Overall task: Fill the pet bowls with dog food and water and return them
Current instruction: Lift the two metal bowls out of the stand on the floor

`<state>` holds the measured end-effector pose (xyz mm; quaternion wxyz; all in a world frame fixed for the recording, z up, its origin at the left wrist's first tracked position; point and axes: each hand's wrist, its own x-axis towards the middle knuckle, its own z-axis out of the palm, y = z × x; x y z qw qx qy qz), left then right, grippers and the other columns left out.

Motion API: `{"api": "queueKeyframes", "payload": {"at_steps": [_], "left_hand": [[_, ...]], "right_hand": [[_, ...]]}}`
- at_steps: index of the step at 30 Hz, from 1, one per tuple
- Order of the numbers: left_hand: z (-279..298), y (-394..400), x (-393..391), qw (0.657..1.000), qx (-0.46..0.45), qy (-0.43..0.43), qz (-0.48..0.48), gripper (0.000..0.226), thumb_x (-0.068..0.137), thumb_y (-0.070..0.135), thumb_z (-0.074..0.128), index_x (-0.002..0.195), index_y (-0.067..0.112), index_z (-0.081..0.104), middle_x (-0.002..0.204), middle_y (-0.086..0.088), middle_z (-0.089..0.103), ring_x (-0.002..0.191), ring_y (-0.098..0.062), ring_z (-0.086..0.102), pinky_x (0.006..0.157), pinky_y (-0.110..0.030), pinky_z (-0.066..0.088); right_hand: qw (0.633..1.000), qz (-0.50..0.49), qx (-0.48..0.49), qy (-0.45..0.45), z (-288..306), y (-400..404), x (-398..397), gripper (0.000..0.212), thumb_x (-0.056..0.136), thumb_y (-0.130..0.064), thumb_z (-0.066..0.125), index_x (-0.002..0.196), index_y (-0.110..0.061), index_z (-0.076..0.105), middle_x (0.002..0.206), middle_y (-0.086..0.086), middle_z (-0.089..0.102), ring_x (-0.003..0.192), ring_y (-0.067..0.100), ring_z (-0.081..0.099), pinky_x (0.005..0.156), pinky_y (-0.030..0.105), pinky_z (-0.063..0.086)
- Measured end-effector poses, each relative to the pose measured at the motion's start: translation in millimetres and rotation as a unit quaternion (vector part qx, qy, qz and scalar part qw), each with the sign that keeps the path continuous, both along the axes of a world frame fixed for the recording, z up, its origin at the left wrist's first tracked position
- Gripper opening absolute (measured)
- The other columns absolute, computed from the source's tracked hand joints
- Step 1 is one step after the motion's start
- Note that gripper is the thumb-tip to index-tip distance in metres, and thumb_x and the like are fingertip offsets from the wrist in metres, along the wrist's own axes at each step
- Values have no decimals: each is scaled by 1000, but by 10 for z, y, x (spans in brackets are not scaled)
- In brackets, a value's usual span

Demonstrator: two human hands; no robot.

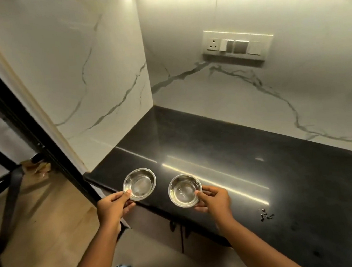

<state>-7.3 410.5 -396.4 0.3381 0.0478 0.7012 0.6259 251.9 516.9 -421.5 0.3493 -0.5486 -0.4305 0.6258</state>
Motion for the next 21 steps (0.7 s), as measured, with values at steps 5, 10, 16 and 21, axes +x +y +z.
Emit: {"api": "queueKeyframes", "payload": {"at_steps": [5, 10, 16, 21], "left_hand": [[-85, 320, -80, 999, -23, 0, -47, 25, 84, 4, 76, 105, -6, 66, 89, -24, 69, 76, -29, 68, 51, -23, 61], [-256, 633, -304, 993, -43, 12, -108, 26, 84, 4, 76, 105, -8, 68, 88, -25, 70, 72, -28, 68, 48, -22, 59], [-469, 882, -733, 984, -75, 24, -162, 26, 82, 6, 78, 105, -5, 71, 90, -23, 73, 74, -29, 70, 51, -24, 60], [-614, 1032, -1096, 975, -90, 25, -204, 22, 82, 6, 78, 102, -2, 71, 87, -24, 73, 73, -29, 72, 53, -26, 61]], "right_hand": [[999, -40, -7, -14, -160, 151, 74, 23, 88, -5, 77, 111, -8, 74, 89, 15, 79, 66, 27, 77, 58, 35, 64], [997, -75, -22, -14, -334, 270, -60, 36, 88, -6, 78, 123, -10, 72, 90, 13, 80, 66, 31, 77, 63, 37, 64], [991, -133, -19, -24, -417, 339, -395, 38, 86, -4, 79, 123, -11, 72, 91, 19, 77, 68, 32, 78, 61, 36, 64], [985, -170, -21, -33, -489, 277, -738, 39, 86, -3, 79, 124, -12, 70, 90, 19, 77, 68, 29, 78, 58, 34, 64]]}}
